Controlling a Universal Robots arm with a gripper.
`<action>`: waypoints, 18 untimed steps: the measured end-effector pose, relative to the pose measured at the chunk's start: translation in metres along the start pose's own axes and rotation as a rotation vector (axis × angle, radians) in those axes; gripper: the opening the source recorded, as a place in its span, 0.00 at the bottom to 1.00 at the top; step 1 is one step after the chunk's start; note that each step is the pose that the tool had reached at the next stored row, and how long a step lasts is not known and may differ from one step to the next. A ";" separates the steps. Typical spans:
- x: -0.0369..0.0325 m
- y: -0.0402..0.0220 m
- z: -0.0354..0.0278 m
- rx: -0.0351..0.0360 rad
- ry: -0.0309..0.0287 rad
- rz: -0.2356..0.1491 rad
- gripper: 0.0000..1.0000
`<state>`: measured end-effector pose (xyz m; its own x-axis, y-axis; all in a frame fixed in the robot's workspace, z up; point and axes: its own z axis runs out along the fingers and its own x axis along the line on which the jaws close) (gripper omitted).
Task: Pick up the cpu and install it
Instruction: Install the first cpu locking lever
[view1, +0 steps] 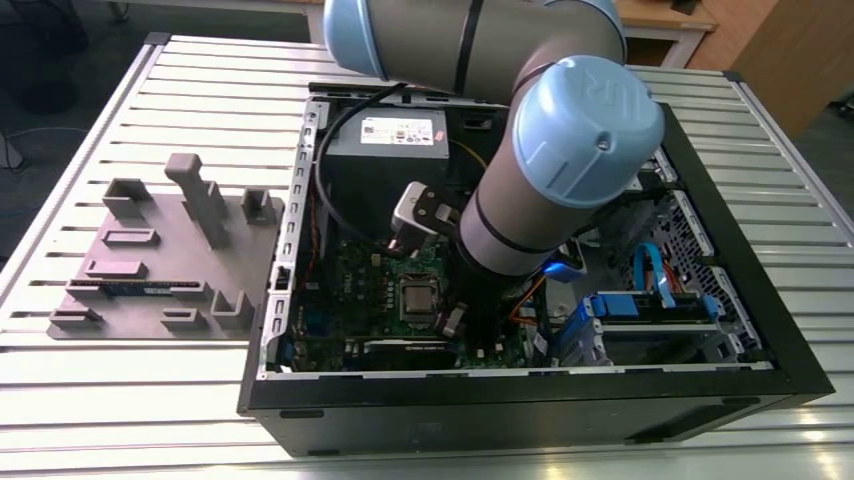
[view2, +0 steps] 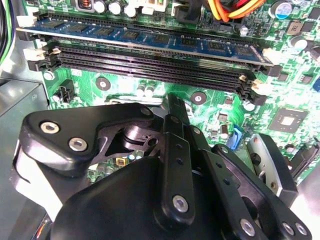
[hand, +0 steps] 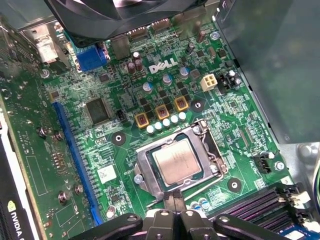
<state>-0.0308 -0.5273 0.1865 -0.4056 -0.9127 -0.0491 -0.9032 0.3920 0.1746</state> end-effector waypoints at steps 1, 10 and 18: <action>0.0001 0.0003 0.0000 -0.0001 0.0000 0.000 0.11; 0.0006 0.0005 0.0011 -0.0001 -0.0001 0.000 0.11; 0.0004 -0.0009 0.0011 -0.0004 0.0007 -0.005 0.11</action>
<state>-0.0303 -0.5279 0.1853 -0.4014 -0.9146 -0.0491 -0.9050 0.3878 0.1748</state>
